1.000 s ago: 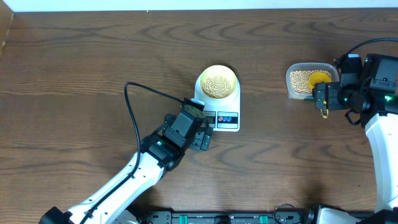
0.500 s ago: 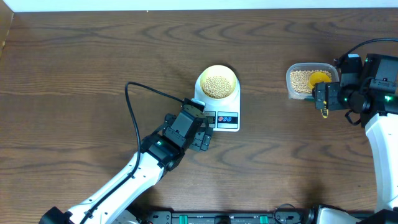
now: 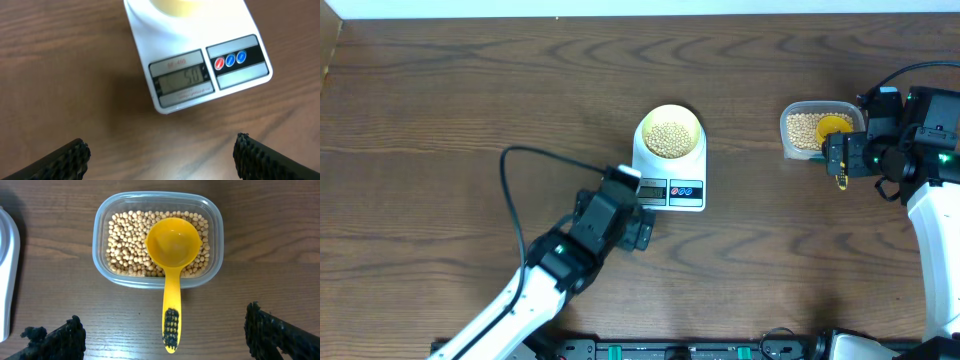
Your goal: Scoop item into bowl and weigh 50g on scale
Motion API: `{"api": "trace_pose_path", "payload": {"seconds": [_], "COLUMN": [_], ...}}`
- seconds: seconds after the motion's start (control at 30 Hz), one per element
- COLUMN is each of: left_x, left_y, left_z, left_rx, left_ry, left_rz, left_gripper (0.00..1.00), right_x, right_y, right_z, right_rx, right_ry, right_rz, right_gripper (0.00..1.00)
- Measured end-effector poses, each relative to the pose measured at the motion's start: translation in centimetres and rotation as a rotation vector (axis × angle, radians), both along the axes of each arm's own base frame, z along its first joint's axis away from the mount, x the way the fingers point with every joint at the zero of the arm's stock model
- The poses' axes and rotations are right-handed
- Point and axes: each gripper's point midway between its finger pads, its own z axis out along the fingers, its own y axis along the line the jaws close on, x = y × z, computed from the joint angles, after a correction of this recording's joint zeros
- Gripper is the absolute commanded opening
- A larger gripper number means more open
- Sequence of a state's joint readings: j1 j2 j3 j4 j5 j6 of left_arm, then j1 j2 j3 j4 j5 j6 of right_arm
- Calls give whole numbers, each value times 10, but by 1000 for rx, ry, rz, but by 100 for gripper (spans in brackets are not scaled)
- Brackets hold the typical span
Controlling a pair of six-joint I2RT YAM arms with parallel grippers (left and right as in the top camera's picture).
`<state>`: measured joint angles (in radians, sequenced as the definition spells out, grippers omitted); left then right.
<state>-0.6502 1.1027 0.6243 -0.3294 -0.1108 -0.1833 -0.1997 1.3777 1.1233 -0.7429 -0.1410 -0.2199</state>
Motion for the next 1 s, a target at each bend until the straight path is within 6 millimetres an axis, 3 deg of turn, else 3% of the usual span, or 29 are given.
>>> {"api": "trace_pose_path", "payload": {"seconds": [0.2,0.63,1.0], "left_x": [-19,-35,-25], "left_y": [17,59,85], "left_z": [4,13,18], "left_rx": [-42,-171,-303], "left_ry": [-51,-213,-489], "left_rz": [7,91,192], "left_gripper": [94,94,94], "right_x": [0,0,0], "right_y": [0,0,0], "right_z": [0,0,1], "right_rx": [0,0,0], "right_ry": [0,0,-1], "right_rz": [0,0,0], "right_gripper": [99,99,99]}}
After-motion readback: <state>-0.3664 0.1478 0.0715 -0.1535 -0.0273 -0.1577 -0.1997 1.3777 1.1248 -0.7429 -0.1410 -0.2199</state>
